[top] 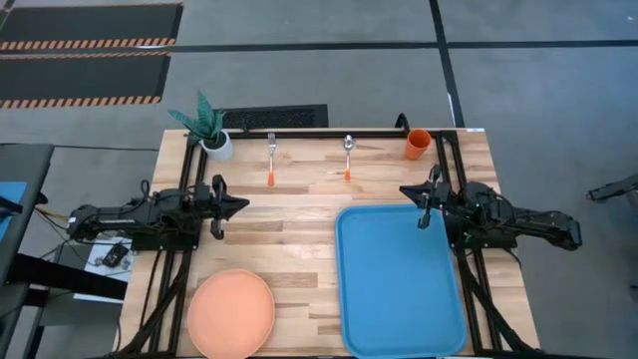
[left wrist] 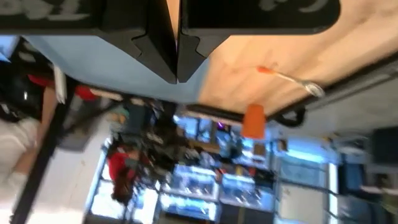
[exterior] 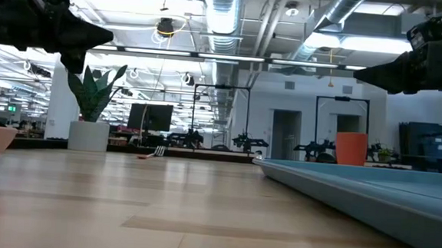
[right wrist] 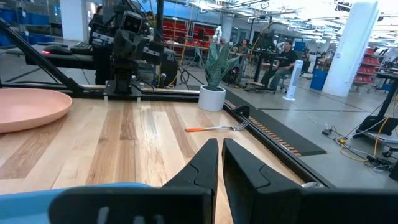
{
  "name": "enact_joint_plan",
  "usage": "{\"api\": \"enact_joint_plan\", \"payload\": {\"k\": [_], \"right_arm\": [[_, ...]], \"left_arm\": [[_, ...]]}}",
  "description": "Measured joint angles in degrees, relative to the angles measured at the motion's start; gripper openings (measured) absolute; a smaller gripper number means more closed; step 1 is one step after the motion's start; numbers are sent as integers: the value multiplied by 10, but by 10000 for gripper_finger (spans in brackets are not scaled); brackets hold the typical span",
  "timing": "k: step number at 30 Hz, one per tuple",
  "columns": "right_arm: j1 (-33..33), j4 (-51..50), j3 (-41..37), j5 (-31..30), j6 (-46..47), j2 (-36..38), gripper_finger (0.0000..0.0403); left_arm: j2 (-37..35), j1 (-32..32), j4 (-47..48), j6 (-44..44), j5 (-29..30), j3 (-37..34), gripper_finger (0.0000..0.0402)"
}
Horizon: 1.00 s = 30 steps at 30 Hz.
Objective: Pick and place plate/cup/fork/spoon on tray
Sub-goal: Move the blue serving tray to the center of the table
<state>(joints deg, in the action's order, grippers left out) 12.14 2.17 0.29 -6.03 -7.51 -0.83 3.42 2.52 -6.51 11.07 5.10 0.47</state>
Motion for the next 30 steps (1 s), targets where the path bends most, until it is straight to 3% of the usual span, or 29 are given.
{"api": "enact_joint_plan", "payload": {"k": [5, 11, 15, 25, 30], "right_arm": [[0, 0, 0, 0, 0, 0, 48], [0, 0, 0, 0, 0, 0, 48], [0, 0, 0, 0, 0, 0, 48], [0, 0, 0, 0, 0, 0, 48], [0, 0, 0, 0, 0, 0, 48]], "left_arm": [[99, 0, -43, 6, -33, 15, 0], [273, 2, -87, -4, -16, 75, 0], [387, 11, -105, -24, -36, 131, 0], [627, 83, -93, -43, -212, 275, 0], [727, 102, -90, -67, -264, 341, 0]]}}
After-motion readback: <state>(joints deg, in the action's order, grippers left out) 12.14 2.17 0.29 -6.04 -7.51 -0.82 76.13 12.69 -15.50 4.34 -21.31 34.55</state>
